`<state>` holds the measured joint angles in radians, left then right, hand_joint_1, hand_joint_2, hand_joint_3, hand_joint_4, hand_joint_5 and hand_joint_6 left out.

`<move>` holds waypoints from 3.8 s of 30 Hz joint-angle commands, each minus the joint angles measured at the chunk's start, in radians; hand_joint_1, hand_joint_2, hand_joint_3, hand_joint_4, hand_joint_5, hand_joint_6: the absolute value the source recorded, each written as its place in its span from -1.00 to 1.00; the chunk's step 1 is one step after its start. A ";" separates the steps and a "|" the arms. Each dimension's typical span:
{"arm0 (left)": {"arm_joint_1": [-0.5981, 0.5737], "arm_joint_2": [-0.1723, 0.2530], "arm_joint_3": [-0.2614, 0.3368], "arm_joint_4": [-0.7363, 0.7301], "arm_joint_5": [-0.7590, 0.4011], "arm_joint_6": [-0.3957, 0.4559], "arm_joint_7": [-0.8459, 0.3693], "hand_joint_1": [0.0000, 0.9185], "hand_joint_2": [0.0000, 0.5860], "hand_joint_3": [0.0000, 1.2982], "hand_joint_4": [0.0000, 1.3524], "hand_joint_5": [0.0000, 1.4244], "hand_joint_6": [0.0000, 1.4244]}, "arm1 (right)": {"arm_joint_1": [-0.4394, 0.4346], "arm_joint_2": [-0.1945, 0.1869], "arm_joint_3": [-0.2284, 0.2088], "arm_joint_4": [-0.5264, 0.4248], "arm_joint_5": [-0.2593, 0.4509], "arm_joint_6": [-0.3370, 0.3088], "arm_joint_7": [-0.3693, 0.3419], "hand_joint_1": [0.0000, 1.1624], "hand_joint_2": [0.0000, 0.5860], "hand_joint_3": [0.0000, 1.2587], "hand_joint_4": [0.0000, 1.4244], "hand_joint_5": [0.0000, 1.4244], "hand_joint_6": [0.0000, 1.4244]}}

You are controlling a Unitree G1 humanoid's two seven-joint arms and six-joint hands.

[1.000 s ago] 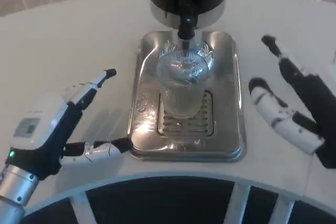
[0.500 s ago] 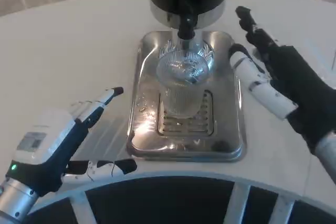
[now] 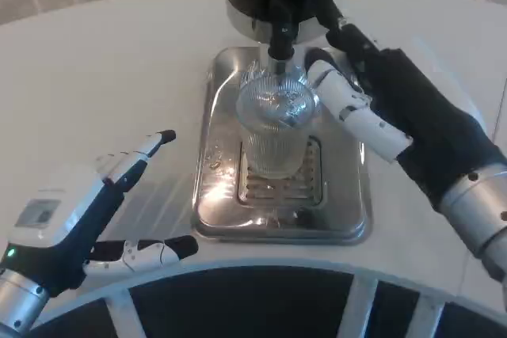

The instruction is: Grasp the cup under the faucet to collect the drink, then remove the cup.

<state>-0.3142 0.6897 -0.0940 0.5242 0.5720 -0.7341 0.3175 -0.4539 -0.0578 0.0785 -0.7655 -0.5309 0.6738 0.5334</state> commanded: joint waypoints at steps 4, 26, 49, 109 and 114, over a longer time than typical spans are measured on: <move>0.024 0.008 0.013 -0.021 -0.009 0.004 -0.019 -0.72 -0.75 -0.84 -0.94 -0.79 -0.65 | -0.051 -0.039 0.024 0.054 0.074 0.016 -0.047 -0.64 1.00 -1.00 -1.00 -1.00 -1.00; 0.084 0.015 0.058 -0.079 -0.021 0.017 -0.045 -0.73 -0.76 -0.84 -0.93 -0.78 -0.66 | -0.146 -0.128 0.119 0.174 0.214 0.003 -0.101 -0.69 0.90 -1.00 -1.00 -1.00 -1.00; 0.105 0.005 0.079 -0.117 -0.027 0.034 -0.072 -0.76 -0.75 -0.84 -0.91 -0.80 -0.67 | -0.201 -0.289 0.234 0.100 0.149 -0.040 -0.077 -0.74 0.89 -1.00 -1.00 -1.00 -1.00; -0.240 -0.241 0.023 0.192 -0.242 0.025 -0.235 0.00 -0.81 -1.00 -1.00 -0.67 -0.48 | -0.216 -0.341 0.248 0.056 0.064 0.007 0.034 -0.81 0.86 -1.00 -1.00 -1.00 -1.00; -0.271 -0.246 0.023 0.242 -0.236 0.014 -0.223 -0.01 -0.79 -1.00 -1.00 -0.67 -0.48 | -0.217 -0.341 0.249 0.053 0.063 0.010 0.035 -0.81 0.86 -1.00 -1.00 -1.00 -1.00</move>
<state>-0.5718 0.4465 -0.0646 0.7402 0.3258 -0.7000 0.0796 -0.6599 -0.4040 0.3011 -0.6884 -0.4848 0.6918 0.5359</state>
